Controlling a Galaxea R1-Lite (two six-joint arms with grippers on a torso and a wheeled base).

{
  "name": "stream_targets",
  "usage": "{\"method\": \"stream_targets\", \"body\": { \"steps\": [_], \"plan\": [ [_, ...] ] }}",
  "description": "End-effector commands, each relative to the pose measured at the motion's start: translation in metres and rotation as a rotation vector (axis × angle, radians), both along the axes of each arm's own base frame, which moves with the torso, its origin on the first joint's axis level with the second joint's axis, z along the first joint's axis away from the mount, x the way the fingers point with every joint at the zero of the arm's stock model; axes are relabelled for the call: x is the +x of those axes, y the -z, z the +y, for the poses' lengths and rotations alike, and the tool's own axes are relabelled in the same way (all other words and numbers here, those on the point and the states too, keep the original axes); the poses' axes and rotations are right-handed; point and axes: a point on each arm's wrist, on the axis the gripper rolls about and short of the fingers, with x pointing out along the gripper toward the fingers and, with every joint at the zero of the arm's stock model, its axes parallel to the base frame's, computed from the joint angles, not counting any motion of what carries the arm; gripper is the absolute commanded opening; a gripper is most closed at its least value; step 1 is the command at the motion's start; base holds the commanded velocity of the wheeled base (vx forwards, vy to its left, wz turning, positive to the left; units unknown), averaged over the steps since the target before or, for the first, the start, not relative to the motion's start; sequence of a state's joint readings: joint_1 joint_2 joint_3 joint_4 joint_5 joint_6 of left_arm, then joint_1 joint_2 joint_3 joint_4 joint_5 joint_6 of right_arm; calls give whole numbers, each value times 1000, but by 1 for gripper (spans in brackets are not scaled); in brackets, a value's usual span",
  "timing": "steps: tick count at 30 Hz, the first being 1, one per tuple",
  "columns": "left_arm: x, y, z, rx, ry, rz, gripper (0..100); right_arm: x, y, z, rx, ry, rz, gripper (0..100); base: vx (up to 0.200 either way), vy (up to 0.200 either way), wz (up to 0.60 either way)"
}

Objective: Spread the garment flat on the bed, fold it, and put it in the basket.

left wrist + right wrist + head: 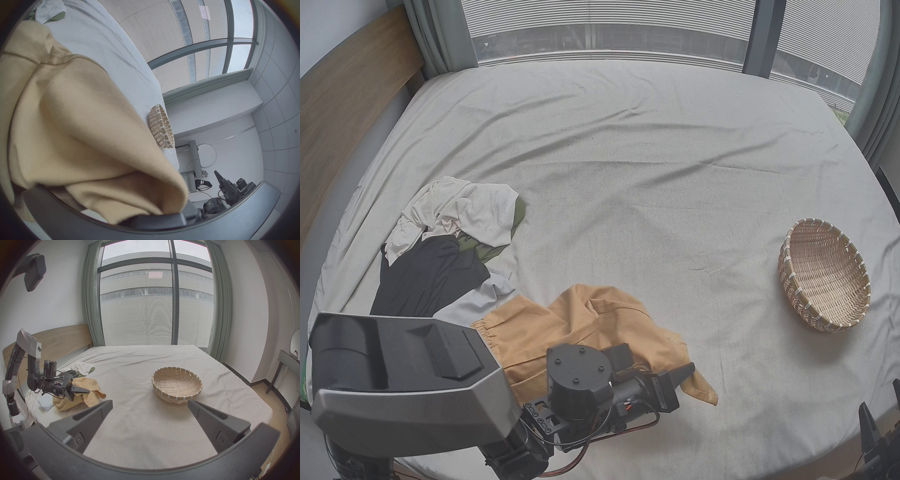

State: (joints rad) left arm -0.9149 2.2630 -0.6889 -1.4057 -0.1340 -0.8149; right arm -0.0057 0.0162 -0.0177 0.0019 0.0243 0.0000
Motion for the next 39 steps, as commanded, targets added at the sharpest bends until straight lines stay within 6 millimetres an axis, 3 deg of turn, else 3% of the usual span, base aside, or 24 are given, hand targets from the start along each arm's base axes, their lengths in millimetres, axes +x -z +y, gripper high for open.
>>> {"method": "stream_targets", "body": {
  "steps": [1,23,37,38,39],
  "plan": [
    [2,4,-9,-2,15,1,0,0,5,0,0,0,4,100,0,0,0],
    [-4,-2,-46,-54,103,-25,0,0,5,0,2,-1,4,100,0,0,0],
    [-6,6,-52,-48,113,-20,0,0,5,0,2,-1,4,100,0,0,0],
    [-5,7,-52,-47,112,-19,100,0,5,0,2,-1,4,100,0,0,0],
    [-5,7,-52,-47,112,-19,100,0,5,0,2,-1,4,100,0,0,0]
  ]
}}
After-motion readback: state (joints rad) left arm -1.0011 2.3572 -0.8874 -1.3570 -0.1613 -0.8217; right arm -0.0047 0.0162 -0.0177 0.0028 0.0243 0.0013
